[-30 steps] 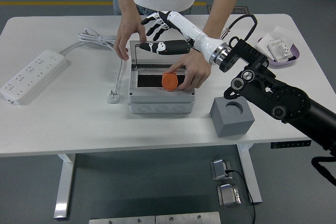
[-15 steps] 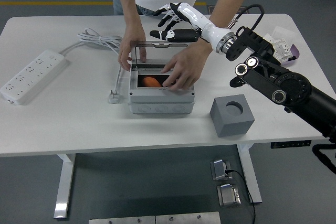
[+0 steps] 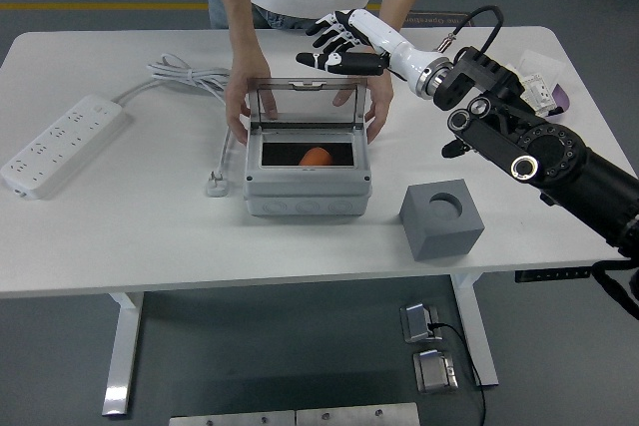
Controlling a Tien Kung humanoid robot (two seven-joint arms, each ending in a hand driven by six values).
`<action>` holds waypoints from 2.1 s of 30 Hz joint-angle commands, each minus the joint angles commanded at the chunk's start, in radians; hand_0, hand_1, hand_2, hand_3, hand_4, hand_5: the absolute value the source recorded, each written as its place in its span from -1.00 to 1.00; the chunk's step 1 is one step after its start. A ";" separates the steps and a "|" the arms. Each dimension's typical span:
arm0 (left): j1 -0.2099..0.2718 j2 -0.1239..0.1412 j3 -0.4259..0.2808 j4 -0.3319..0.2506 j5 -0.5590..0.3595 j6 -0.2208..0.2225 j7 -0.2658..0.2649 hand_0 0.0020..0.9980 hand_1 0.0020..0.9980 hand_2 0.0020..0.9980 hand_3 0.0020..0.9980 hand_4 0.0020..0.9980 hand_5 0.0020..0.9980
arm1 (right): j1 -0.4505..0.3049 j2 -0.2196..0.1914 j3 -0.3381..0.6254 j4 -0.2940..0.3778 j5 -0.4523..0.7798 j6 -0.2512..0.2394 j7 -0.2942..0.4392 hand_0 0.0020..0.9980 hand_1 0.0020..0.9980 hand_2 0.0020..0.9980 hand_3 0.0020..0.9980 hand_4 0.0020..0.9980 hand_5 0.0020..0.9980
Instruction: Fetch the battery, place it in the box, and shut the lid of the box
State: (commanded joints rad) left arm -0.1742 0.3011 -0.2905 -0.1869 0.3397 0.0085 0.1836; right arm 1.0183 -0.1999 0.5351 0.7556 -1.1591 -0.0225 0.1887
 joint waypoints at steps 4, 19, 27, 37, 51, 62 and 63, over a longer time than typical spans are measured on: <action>-0.004 0.000 -0.005 0.000 0.007 0.000 0.002 0.25 0.36 0.22 0.21 0.25 -0.75 | 0.000 0.006 -0.019 -0.033 0.019 0.000 0.004 0.76 0.57 0.63 0.66 0.98 0.32; -0.014 -0.006 -0.017 0.001 0.033 -0.002 0.005 0.25 0.36 0.22 0.21 0.26 -0.75 | -0.027 0.015 -0.081 -0.074 0.047 -0.010 0.026 0.85 0.64 0.68 0.68 0.98 0.35; -0.011 -0.006 -0.014 0.001 0.031 -0.002 0.003 0.25 0.36 0.22 0.21 0.26 -0.74 | -0.040 0.000 -0.110 -0.028 0.043 -0.021 0.024 0.85 0.61 0.67 0.66 1.00 0.42; -0.007 -0.006 0.010 0.002 0.000 0.001 -0.006 0.25 0.36 0.22 0.21 0.26 -0.74 | -0.075 -0.053 -0.152 0.109 0.044 -0.030 0.009 0.84 0.60 0.67 0.66 0.99 0.43; 0.015 0.002 0.019 0.003 -0.035 0.003 -0.011 0.25 0.36 0.22 0.22 0.27 -0.73 | -0.134 -0.153 -0.144 0.352 -0.034 -0.015 -0.053 0.81 0.55 0.66 0.65 0.99 0.45; 0.017 0.000 0.032 0.003 -0.051 0.002 -0.015 0.25 0.36 0.22 0.22 0.27 -0.72 | -0.155 -0.169 -0.111 0.375 -0.077 -0.007 -0.073 0.80 0.55 0.66 0.64 0.99 0.45; 0.017 0.000 0.030 0.003 -0.050 0.002 -0.014 0.25 0.36 0.22 0.22 0.27 -0.72 | -0.160 -0.172 -0.100 0.377 -0.082 -0.005 -0.075 0.80 0.55 0.66 0.64 0.99 0.45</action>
State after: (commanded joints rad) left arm -0.1567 0.3008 -0.2603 -0.1837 0.2898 0.0108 0.1697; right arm 0.8583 -0.3722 0.4350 1.1326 -1.2412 -0.0278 0.1140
